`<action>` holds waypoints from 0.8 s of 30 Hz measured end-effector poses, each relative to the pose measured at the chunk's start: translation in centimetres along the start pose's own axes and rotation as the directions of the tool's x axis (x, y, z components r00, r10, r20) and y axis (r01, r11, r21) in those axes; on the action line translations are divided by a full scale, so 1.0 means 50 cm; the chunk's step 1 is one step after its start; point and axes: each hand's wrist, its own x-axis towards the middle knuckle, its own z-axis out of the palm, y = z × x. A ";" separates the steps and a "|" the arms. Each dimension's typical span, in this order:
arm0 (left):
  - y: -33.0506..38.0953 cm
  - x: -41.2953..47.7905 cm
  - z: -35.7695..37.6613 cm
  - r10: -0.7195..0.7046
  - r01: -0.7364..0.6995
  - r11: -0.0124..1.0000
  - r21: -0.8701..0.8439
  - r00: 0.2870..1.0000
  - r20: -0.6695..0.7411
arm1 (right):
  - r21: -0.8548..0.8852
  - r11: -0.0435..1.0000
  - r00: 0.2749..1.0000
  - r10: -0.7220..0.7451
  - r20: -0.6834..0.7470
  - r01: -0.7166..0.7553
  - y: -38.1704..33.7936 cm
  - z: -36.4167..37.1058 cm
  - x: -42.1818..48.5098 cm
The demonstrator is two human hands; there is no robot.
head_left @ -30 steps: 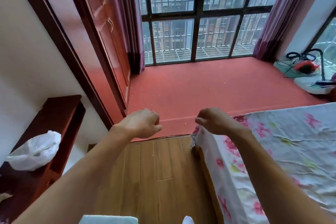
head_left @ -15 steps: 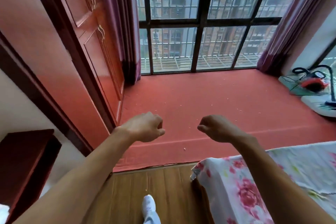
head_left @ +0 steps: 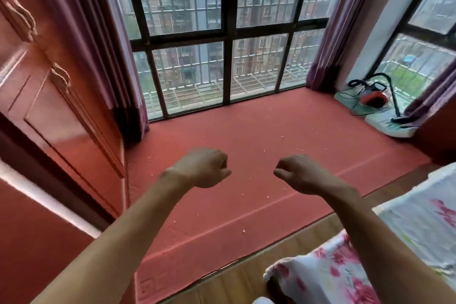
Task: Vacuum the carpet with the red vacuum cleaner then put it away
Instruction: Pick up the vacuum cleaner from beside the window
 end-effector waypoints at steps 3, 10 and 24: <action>-0.015 0.088 -0.016 0.071 -0.070 0.997 -0.025 0.997 0.039 | 0.005 0.999 0.999 0.048 0.008 -0.048 0.017 -0.015 0.077; -0.094 0.306 -0.073 0.079 -0.084 0.995 0.056 0.994 0.080 | 0.049 0.994 0.995 0.102 0.000 -0.102 0.074 -0.046 0.303; -0.171 0.791 -0.261 0.128 -0.136 0.986 0.097 0.988 0.084 | 0.060 0.975 0.976 0.212 0.046 -0.215 0.222 -0.191 0.729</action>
